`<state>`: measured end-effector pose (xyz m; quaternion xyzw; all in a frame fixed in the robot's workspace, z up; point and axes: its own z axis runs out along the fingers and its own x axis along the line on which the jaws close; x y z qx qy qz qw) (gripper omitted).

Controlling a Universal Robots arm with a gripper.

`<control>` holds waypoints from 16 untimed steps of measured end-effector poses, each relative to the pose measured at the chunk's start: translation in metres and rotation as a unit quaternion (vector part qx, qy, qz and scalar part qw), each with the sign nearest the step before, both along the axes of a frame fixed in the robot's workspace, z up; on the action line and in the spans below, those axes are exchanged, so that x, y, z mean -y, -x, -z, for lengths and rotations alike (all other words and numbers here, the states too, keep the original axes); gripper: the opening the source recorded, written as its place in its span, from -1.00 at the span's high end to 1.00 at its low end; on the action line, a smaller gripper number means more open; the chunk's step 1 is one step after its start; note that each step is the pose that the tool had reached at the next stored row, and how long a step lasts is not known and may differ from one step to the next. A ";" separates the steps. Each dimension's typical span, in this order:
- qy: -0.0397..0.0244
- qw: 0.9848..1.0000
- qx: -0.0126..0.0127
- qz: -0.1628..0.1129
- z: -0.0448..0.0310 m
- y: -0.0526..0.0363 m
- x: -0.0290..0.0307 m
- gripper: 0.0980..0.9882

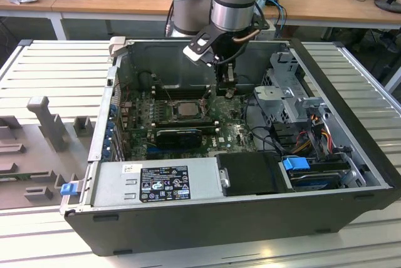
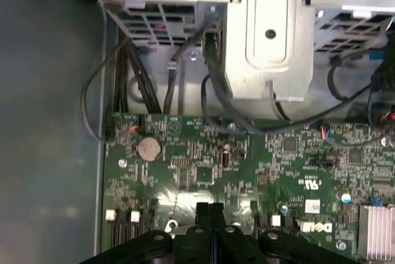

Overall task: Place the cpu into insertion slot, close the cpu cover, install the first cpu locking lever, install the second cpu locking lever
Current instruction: 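Close the cpu cover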

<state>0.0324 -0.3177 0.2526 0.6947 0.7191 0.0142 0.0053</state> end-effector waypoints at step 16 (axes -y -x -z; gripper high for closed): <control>0.000 1.000 -0.001 -0.005 0.0162 0.0338 0.0000 0.98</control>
